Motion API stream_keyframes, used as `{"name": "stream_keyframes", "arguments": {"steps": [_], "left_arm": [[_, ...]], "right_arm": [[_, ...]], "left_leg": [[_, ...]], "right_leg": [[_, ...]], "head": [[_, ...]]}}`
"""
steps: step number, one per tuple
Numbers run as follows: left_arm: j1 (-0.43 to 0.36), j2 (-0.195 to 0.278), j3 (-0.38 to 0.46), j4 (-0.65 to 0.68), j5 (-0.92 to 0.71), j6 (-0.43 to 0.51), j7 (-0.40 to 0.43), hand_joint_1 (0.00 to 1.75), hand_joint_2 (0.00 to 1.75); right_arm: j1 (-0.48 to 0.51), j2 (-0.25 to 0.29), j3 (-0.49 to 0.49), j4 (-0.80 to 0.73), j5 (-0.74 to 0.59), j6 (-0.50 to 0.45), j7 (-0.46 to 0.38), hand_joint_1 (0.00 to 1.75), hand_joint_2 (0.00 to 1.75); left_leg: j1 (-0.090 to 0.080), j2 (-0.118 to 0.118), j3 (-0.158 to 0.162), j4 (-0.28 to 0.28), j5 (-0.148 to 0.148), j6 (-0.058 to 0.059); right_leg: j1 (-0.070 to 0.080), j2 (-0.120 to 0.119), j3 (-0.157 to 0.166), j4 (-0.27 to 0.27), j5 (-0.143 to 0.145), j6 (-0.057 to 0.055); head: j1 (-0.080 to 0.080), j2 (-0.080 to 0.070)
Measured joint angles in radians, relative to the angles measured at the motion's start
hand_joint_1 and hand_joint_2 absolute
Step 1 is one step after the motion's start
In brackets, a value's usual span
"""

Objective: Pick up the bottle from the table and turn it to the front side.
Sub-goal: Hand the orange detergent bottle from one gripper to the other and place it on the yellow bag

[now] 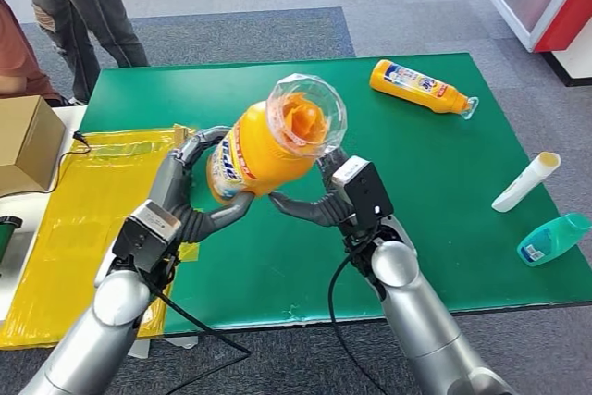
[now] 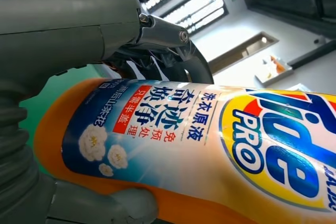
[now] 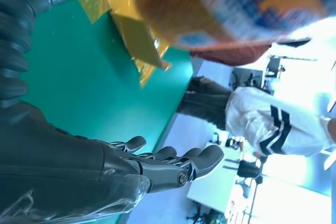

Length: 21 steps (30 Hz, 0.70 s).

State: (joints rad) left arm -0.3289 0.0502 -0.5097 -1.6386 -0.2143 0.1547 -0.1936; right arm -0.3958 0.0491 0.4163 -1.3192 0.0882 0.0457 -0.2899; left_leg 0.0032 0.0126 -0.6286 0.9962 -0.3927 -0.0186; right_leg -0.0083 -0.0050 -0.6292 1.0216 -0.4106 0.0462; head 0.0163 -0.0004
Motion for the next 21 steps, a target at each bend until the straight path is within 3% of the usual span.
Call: {"name": "stream_keyframes", "arguments": {"steps": [4, 10, 21], "left_arm": [[0.057, 0.006, 0.036, -0.042, -0.316, 0.199, 0.006, 1.75, 1.75], [0.155, 0.014, 0.092, -0.092, -0.636, 0.353, 0.061, 1.75, 1.75], [0.316, 0.026, 0.178, -0.119, -1.076, 0.421, 0.226, 1.75, 1.75]], "right_arm": [[0.020, -0.005, -0.039, 0.002, 0.013, -0.017, 0.006, 0.00, 1.75], [0.047, -0.009, -0.091, -0.018, 0.033, -0.021, 0.010, 0.00, 1.75], [0.072, -0.024, -0.156, -0.112, 0.043, -0.024, 0.021, 0.00, 1.75]], "left_leg": [[0.000, 0.000, 0.000, 0.000, 0.000, 0.000], [0.000, 0.001, 0.000, 0.000, 0.000, 0.000], [0.000, 0.001, 0.000, 0.000, 0.000, 0.000]], "right_leg": [[0.000, 0.000, 0.000, 0.000, 0.000, 0.000], [0.000, 0.000, 0.000, 0.000, 0.000, 0.000], [0.000, 0.001, 0.000, 0.000, 0.000, 0.000]], "head": [[0.000, 0.000], [0.000, 0.000], [0.000, 0.000]]}}
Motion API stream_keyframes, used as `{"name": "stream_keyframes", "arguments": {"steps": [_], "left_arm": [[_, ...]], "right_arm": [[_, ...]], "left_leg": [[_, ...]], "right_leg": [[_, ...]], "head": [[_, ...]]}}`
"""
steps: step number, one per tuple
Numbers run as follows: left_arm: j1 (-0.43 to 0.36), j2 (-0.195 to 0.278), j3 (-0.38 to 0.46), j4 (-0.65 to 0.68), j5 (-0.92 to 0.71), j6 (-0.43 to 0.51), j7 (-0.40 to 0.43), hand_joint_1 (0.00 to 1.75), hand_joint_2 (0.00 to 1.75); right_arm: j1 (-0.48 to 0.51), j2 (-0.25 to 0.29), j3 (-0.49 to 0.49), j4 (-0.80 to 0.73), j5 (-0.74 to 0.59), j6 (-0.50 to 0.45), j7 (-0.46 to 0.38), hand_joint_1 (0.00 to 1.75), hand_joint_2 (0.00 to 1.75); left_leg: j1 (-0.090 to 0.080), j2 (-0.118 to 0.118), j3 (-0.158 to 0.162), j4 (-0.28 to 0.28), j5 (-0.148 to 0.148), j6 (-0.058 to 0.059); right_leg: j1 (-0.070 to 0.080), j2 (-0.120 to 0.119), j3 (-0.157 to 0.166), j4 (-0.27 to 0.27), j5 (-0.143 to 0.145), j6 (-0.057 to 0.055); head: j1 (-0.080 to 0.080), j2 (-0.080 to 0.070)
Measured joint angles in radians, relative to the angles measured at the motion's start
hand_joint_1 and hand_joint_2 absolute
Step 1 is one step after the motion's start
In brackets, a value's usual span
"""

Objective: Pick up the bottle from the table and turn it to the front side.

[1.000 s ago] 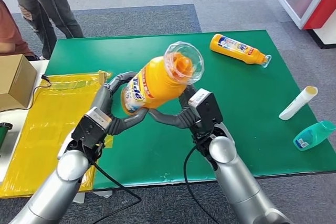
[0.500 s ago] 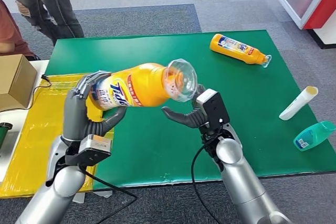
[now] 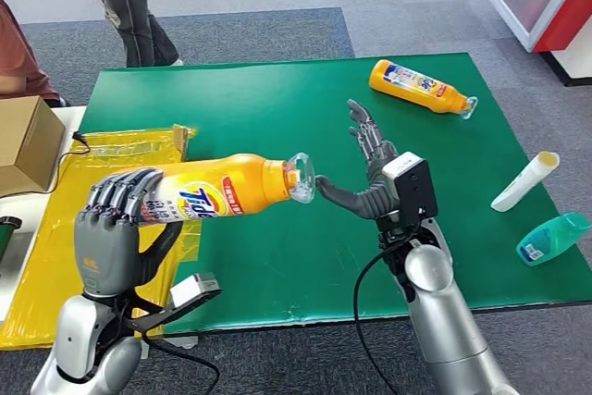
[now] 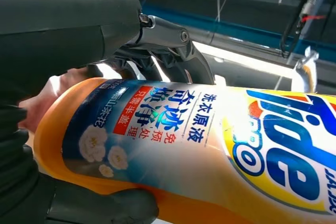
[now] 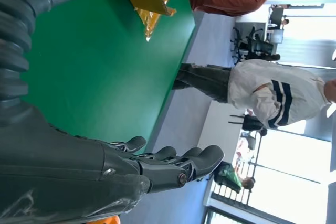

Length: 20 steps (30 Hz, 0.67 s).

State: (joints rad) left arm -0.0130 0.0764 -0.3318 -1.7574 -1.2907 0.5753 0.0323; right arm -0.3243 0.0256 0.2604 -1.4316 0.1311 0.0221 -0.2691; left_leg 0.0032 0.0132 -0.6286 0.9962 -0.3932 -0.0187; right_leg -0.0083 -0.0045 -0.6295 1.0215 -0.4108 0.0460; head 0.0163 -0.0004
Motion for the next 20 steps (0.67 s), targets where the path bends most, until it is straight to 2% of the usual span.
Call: {"name": "stream_keyframes", "arguments": {"steps": [3, 11, 20], "left_arm": [[0.057, 0.008, 0.026, 0.001, -0.078, -0.008, 0.036, 1.75, 1.75], [0.175, 0.023, 0.076, 0.029, -0.129, -0.053, 0.079, 1.75, 1.75], [0.195, 0.032, 0.118, 0.065, -0.146, -0.067, 0.092, 1.75, 1.75]], "right_arm": [[0.009, -0.004, -0.011, -0.029, 0.002, 0.005, 0.006, 0.00, 1.75], [0.029, -0.014, -0.028, -0.090, 0.008, 0.014, 0.017, 0.00, 1.75], [0.029, -0.017, -0.031, -0.111, 0.010, 0.018, 0.019, 0.00, 1.75]], "left_leg": [[0.000, 0.000, 0.000, 0.000, 0.000, 0.000], [0.000, 0.000, 0.000, 0.000, -0.001, 0.000], [0.000, 0.000, 0.000, 0.000, 0.000, 0.000]], "right_leg": [[0.000, 0.000, 0.000, 0.000, 0.000, 0.000], [0.000, 0.000, 0.000, 0.000, -0.001, 0.000], [0.000, 0.000, 0.000, 0.000, -0.001, 0.000]], "head": [[0.000, 0.000], [0.000, 0.000], [0.000, 0.000]]}}
